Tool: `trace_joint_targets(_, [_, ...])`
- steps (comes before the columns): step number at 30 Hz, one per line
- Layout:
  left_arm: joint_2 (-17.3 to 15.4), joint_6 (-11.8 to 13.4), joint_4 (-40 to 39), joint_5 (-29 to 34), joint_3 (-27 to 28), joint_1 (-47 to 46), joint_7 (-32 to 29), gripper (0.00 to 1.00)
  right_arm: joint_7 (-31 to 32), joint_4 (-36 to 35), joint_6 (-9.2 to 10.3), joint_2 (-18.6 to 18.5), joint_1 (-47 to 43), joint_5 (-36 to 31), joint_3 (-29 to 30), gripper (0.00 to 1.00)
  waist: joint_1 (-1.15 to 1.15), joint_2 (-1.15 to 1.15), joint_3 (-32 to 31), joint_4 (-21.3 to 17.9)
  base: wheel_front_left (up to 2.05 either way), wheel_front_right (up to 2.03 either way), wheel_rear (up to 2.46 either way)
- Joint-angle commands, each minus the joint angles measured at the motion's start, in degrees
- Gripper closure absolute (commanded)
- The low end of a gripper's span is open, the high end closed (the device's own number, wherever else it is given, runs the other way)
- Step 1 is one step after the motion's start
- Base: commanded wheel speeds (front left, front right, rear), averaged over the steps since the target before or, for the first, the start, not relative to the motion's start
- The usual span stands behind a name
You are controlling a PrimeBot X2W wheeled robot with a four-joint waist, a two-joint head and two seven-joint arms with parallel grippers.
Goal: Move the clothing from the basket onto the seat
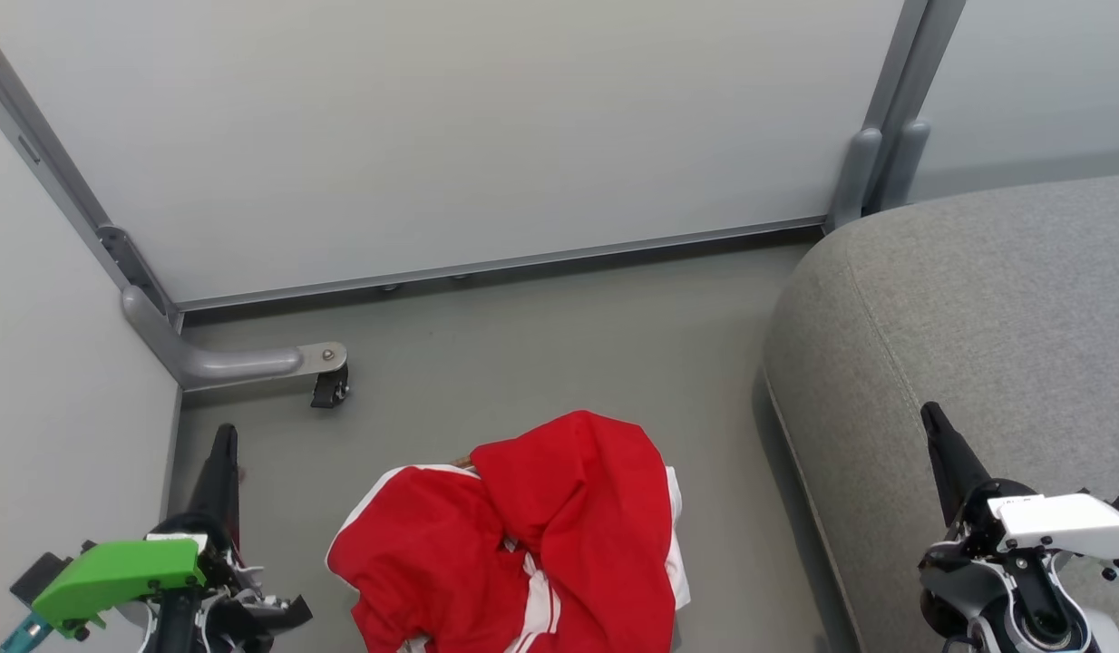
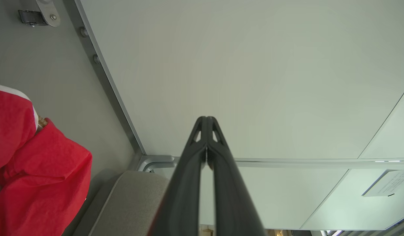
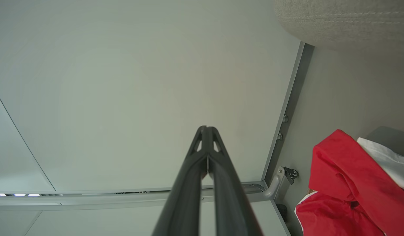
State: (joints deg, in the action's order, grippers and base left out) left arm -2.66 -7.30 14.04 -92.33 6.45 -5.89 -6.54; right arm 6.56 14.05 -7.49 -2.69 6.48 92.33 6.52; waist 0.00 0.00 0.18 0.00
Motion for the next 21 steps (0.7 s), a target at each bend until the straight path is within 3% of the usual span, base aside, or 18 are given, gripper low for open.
trace_joint_targets(1, [0.1,0.0,0.2,0.0,0.0,0.1,0.1,0.0,0.0,0.2,0.0,0.1,0.0,0.0,0.0,0.0,0.0,0.0,0.0,0.0,0.0,0.0,0.0])
trace_joint_targets(9, [0.1,0.1,2.5,2.3,-0.9,0.9,1.6,0.0,-1.5,1.5,0.01,-0.1,-0.3,-2.3,-1.2,0.0,0.0,0.0,0.1,0.0,0.0,0.0,0.0])
trace_joint_targets(21, [-0.4,0.5,3.2,19.3,-2.5,0.3,4.9,0.0,-4.8,0.6,0.01,-1.3,0.9,-18.1,-2.9,0.0,0.0,0.0,0.4,0.1,0.0,0.0,0.0])
